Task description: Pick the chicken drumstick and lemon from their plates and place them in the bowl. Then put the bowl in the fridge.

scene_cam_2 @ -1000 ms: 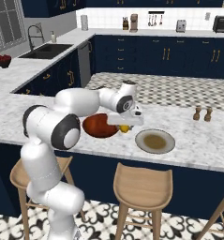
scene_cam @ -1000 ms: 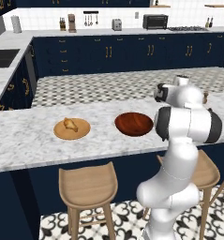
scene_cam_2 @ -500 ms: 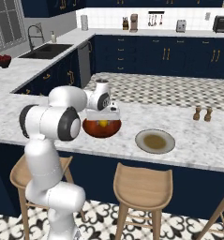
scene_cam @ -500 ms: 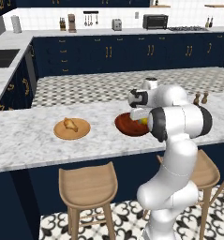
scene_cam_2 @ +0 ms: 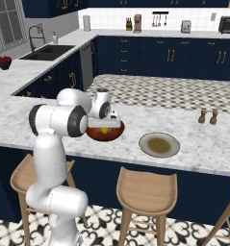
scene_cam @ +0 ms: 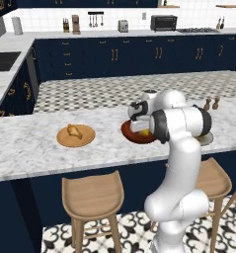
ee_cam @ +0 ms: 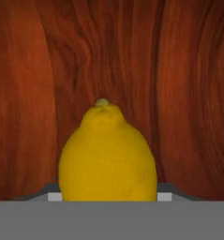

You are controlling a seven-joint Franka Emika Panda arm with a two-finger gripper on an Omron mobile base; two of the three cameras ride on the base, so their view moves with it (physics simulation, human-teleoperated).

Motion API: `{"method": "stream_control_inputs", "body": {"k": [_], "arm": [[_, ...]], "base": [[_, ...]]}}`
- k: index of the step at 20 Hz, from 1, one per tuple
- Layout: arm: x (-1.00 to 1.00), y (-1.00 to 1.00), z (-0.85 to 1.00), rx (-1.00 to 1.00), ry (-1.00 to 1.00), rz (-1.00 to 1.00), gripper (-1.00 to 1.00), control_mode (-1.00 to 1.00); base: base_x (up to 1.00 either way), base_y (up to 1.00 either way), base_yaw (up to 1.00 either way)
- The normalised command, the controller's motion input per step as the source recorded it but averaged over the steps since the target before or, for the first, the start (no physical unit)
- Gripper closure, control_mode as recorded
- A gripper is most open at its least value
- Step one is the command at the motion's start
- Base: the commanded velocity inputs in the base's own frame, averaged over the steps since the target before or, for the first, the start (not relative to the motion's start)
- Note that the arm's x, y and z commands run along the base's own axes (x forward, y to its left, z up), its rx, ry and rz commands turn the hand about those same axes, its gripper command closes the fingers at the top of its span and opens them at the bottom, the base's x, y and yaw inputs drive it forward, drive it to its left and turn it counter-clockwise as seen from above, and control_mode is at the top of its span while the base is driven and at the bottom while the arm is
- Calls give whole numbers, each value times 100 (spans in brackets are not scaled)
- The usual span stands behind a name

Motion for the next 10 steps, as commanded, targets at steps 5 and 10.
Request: {"method": "stream_control_inputs", "body": {"k": [5,10], "arm": [[21,15,-21,0,0,0,100,-100],[16,28,-4,-1,-3,0,-100,-100]], "base": [[0,0,0],[0,0,0]]}}
